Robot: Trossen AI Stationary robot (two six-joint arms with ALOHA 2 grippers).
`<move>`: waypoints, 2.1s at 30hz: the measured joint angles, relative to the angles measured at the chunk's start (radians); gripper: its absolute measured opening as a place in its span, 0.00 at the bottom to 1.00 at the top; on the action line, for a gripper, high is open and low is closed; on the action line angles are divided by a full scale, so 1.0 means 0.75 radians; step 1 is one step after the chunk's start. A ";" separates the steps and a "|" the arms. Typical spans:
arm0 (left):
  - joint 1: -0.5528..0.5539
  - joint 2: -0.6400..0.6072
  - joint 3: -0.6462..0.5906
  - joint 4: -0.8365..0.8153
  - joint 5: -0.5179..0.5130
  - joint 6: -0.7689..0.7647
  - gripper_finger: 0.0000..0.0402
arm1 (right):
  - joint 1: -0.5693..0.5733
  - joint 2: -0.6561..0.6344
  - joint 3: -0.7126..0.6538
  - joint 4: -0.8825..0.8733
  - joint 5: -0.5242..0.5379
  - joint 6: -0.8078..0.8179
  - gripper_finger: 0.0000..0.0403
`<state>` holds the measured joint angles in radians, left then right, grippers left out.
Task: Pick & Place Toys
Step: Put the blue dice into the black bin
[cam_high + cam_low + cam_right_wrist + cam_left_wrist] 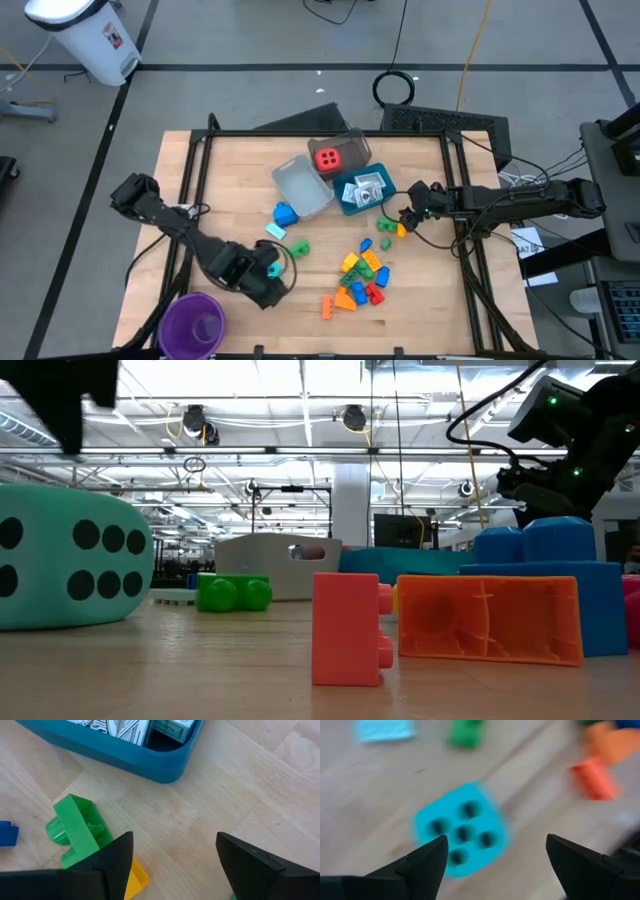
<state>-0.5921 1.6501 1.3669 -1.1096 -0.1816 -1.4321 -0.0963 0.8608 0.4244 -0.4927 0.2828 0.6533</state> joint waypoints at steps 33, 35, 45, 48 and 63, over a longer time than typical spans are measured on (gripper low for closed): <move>-0.190 -0.448 -1.031 1.191 -0.259 -0.257 0.85 | 0.000 0.000 0.000 0.011 0.000 -0.018 0.64; -0.174 -0.442 -1.051 1.246 -0.260 -0.222 0.85 | 0.000 0.000 0.000 0.011 0.000 -0.016 0.64; -0.081 -0.411 -1.053 1.274 -0.288 -0.199 0.82 | 0.000 0.000 0.000 0.014 0.001 -0.015 0.64; -0.055 -0.366 -1.053 1.299 -0.268 -0.201 0.74 | 0.000 0.000 0.000 0.014 0.001 -0.015 0.64; 0.038 -0.275 -1.051 1.564 -0.175 0.040 0.37 | 0.001 -0.001 0.000 0.056 -0.026 -0.049 0.64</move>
<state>-0.5632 1.4435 0.5787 0.0636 -0.3127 -1.4019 -0.0955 0.8604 0.4244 -0.4505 0.2632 0.6167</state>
